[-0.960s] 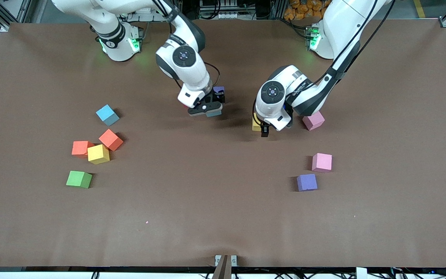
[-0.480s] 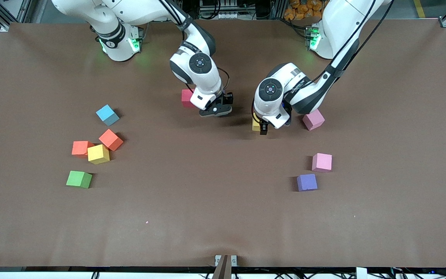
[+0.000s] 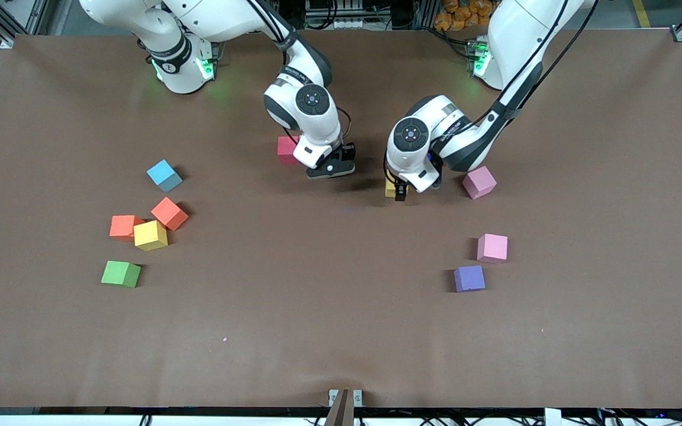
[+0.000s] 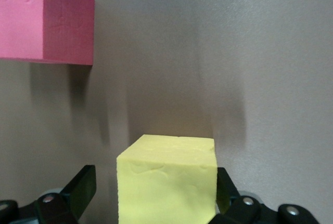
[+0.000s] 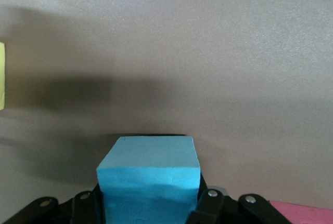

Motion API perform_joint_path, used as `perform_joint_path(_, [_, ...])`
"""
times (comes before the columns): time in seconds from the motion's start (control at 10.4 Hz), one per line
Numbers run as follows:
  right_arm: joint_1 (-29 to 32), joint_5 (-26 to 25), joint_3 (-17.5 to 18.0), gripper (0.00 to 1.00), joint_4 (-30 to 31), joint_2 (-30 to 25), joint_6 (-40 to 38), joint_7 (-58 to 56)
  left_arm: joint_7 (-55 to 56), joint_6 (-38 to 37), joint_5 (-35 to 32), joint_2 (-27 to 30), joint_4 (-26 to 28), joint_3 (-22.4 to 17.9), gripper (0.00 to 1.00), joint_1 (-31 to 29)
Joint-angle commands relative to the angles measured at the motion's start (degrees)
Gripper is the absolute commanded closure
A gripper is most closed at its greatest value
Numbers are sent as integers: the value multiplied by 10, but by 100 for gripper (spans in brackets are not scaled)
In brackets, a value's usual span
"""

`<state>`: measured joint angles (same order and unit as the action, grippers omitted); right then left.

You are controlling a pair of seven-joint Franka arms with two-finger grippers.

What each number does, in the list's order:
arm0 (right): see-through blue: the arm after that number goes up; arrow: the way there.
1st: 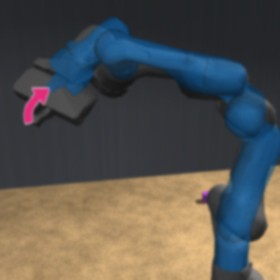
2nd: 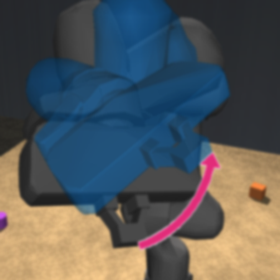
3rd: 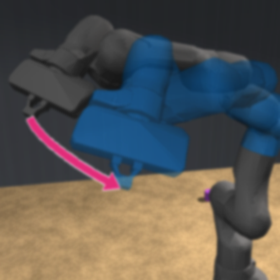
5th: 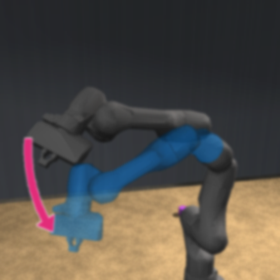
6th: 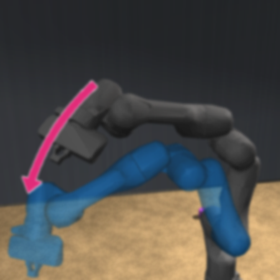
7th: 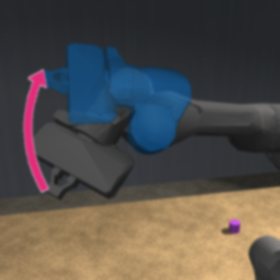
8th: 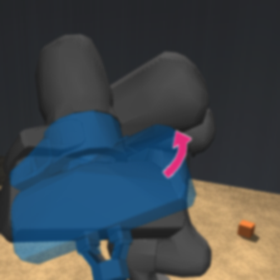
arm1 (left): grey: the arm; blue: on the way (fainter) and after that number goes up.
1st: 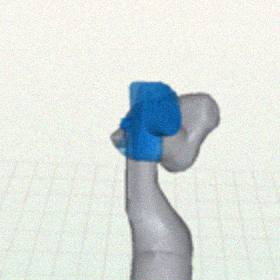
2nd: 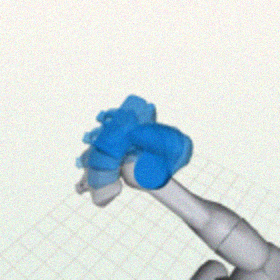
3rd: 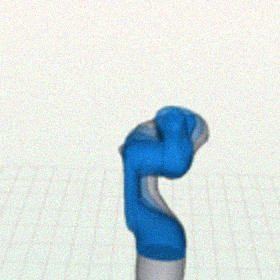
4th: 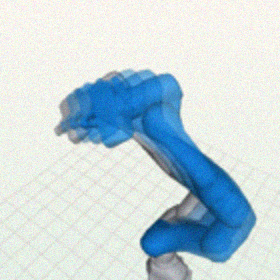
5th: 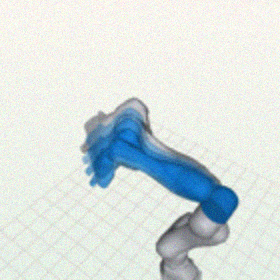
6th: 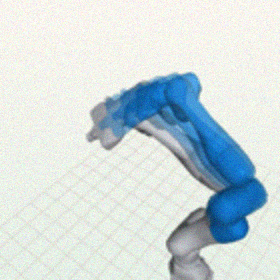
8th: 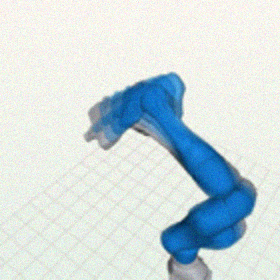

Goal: Form number 2 with 11 blocks
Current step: 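Place the cyan block against the purple block with the right gripper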

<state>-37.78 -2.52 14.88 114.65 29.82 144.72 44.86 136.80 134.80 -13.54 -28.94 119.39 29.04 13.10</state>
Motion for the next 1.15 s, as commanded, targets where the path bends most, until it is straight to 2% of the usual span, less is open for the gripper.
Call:
perform_joint_path(0.0, [-10,-16,-8,66,-10,6,-5,20,8,20,-11,-2,5,0,0,0])
perform_joint_path(0.86, [-10,-25,-12,63,-17,17,-3,23,12,35,-11,-12,4,-2,0,2])
perform_joint_path(0.96, [-10,-25,-12,63,-17,17,-3,23,12,35,-11,-12,3,-2,30,-3])
perform_joint_path(1.06, [-10,-25,-12,63,-17,16,-3,23,12,35,-11,-12,2,-2,71,-8])
